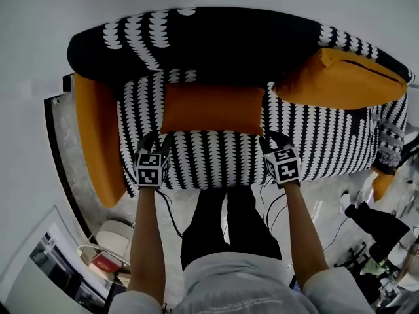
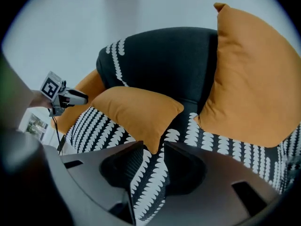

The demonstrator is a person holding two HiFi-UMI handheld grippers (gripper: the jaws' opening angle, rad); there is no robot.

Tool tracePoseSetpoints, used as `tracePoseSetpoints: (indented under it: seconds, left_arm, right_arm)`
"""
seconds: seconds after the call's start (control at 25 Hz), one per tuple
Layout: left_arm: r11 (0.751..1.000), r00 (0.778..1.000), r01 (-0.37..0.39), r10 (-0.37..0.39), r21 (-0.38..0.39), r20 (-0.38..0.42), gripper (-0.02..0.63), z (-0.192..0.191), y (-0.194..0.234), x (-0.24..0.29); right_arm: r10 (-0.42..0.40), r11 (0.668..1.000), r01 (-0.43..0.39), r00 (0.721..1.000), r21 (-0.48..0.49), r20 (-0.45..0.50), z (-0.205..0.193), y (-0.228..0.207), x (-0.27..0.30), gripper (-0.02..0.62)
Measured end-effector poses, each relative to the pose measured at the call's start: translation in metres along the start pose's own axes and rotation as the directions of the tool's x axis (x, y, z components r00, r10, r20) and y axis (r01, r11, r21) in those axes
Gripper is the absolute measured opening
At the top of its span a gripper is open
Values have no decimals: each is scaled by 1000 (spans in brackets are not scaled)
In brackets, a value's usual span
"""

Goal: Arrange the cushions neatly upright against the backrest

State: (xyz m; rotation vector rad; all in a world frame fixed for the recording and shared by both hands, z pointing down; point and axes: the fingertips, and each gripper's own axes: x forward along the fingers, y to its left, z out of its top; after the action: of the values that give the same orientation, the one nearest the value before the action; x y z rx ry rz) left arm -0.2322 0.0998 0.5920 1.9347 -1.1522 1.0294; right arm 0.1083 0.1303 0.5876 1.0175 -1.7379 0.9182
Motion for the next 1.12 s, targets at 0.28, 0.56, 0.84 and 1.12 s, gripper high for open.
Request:
tracePoseSetpoints:
  seconds: [0.28, 0.56, 0.84, 1.12]
  left_arm:
    - [998, 996, 2, 3, 61, -89, 183, -16, -3, 23]
    - [996, 984, 12, 3, 85, -179, 159, -48, 2, 54]
    - [998, 983, -19, 29, 55, -184, 49, -40, -2, 43]
    - [1000, 990, -23, 21, -17, -143, 22, -18, -12, 32]
  right_arm:
    - [2, 999, -3, 999, -38, -40, -6, -6, 20, 117]
    - [38, 994, -49, 993, -95, -113, -30, 5, 50, 115]
    - [42, 989, -60, 990, -133, -135, -17, 9, 37, 43]
    - [45, 989, -58, 994, -134, -103, -11, -1, 26, 35]
